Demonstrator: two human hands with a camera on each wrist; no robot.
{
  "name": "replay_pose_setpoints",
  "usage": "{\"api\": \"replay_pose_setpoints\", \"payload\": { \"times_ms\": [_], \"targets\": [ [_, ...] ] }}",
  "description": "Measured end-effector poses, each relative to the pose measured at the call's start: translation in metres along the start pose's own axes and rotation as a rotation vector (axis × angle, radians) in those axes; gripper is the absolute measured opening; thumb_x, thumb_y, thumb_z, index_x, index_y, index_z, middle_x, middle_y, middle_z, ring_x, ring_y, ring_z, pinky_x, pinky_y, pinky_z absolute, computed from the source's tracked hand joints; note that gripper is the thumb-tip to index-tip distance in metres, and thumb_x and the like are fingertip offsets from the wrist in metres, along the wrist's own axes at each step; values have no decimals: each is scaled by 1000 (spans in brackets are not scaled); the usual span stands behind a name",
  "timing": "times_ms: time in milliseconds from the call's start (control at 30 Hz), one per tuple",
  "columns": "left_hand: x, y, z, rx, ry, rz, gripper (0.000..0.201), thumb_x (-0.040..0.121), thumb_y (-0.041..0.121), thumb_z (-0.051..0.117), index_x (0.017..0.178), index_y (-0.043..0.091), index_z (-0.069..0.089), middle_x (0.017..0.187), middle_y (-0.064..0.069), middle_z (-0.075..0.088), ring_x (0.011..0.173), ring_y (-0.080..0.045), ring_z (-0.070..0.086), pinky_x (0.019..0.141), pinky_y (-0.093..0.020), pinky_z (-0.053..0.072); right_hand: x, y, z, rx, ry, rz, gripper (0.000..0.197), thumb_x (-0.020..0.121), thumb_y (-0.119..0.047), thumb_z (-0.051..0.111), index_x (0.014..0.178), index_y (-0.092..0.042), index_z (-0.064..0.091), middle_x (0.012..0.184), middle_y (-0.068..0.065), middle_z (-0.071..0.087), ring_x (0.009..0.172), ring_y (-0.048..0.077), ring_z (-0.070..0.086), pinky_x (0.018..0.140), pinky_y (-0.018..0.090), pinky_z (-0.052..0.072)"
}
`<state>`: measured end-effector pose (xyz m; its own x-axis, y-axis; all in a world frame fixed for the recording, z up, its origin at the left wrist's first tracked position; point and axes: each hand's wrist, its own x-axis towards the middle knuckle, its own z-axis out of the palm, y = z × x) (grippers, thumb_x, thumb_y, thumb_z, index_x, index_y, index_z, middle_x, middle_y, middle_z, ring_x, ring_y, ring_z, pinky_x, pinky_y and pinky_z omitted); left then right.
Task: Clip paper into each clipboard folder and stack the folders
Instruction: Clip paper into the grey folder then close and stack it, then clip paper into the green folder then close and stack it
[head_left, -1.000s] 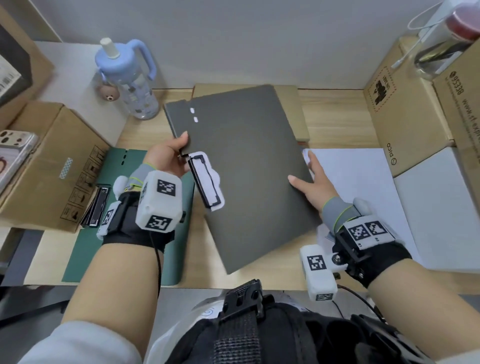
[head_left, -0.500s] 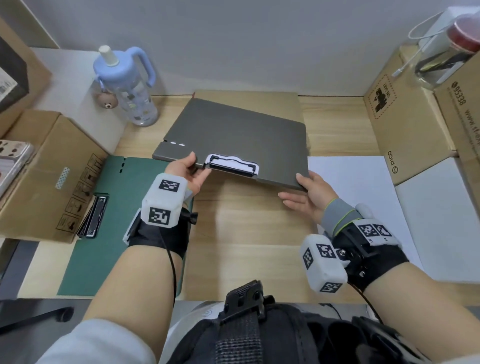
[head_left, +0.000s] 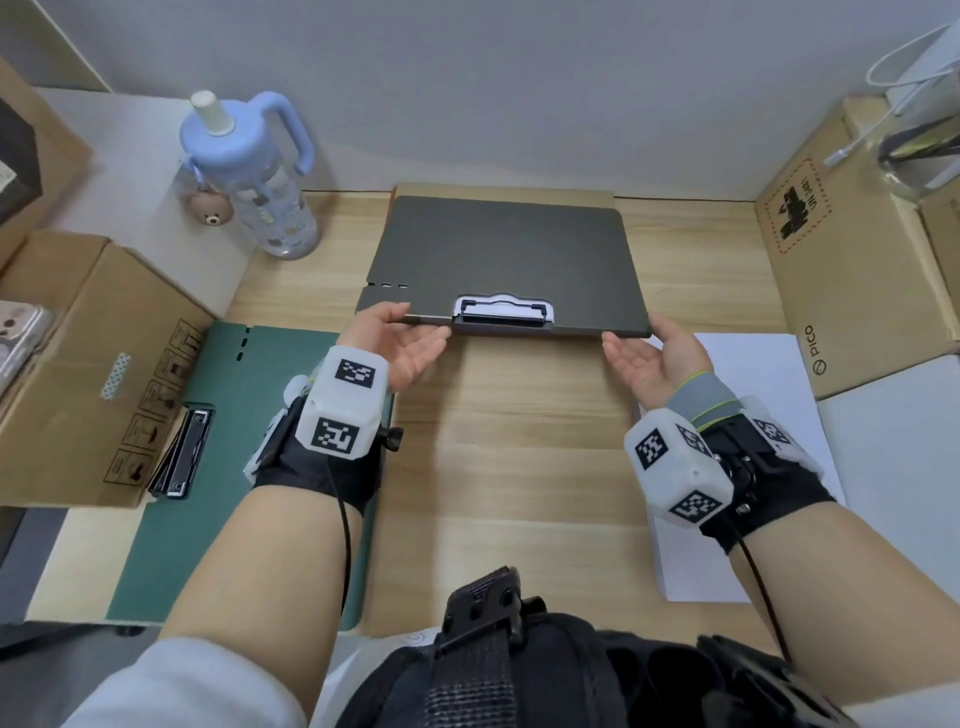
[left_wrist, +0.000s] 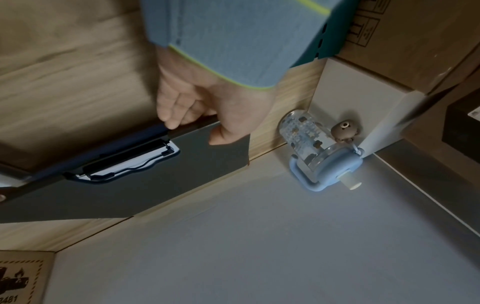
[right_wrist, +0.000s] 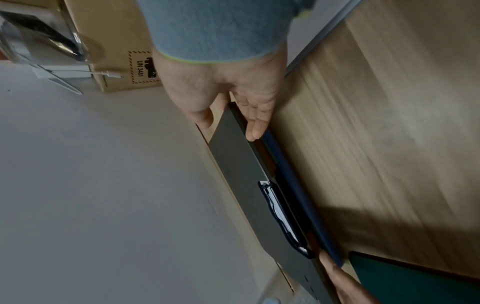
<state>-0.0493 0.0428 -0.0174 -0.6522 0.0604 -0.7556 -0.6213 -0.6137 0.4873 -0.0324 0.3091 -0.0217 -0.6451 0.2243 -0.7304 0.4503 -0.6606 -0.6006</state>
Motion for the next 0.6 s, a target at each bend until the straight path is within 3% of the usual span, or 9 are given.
{"api": "replay_pose_setpoints", "payload": {
  "times_ms": [100,200,267,333,367,433,467,533,600],
  "targets": [
    [3,4,0,7,-6,-12,29,96,16,38,90,-7,53,70,-20,69,55,-28,71,57,-31,59,3,-3,8,22,18,29,19,98,-22,47,97,-4,49,116,23,50,95,30,62,70,31,57],
    [5,7,1,-8,-20,-5,30,97,16,37,91,-9,52,79,-21,68,56,-29,72,58,-32,59,1,-7,14,52,18,28,23,99,-24,45,83,-8,45,127,26,48,111,33,59,73,32,56],
    [7,9,3,-30,-26,-8,30,97,17,37,93,-9,51,83,-21,65,57,-29,72,57,-33,59,4,-9,16,89,5,31,25,99,-27,45,82,-9,42,135,27,45,107,34,59,72,33,57],
    [10,11,5,-47,-40,-9,29,97,17,37,95,-9,50,90,-21,62,58,-29,72,59,-33,59,8,-11,16,133,-13,41,23,98,-30,46,88,-10,42,140,27,41,104,35,59,72,36,57],
    [10,12,5,-51,-51,-9,30,97,18,37,97,-9,50,94,-22,61,59,-29,72,60,-32,59,9,-12,17,149,-20,45,22,98,-31,45,100,-10,43,142,27,40,107,36,59,76,38,57],
    [11,13,8,-41,-72,-11,32,97,19,37,105,-10,50,98,-22,60,61,-28,73,62,-31,59,12,-13,15,146,-28,45,45,99,-32,44,135,-8,32,144,27,37,117,37,56,84,41,54],
    [11,13,9,-28,-76,-11,33,97,19,37,109,-10,48,100,-22,60,61,-27,73,62,-30,59,13,-12,15,136,-35,41,55,99,-33,44,143,-8,23,144,26,37,117,36,57,83,40,54],
    [8,12,10,-4,-66,2,32,97,19,37,111,-8,46,103,-23,59,65,-28,72,61,-30,59,12,-9,14,113,-46,37,60,99,-33,43,146,-6,19,142,25,41,104,33,62,72,36,57],
    [4,11,11,30,-43,25,24,97,18,38,104,-3,46,103,-22,59,75,-29,69,58,-30,59,11,-4,13,76,-49,41,53,99,-32,44,140,-6,26,138,23,45,89,29,64,63,33,59]
  ]
}}
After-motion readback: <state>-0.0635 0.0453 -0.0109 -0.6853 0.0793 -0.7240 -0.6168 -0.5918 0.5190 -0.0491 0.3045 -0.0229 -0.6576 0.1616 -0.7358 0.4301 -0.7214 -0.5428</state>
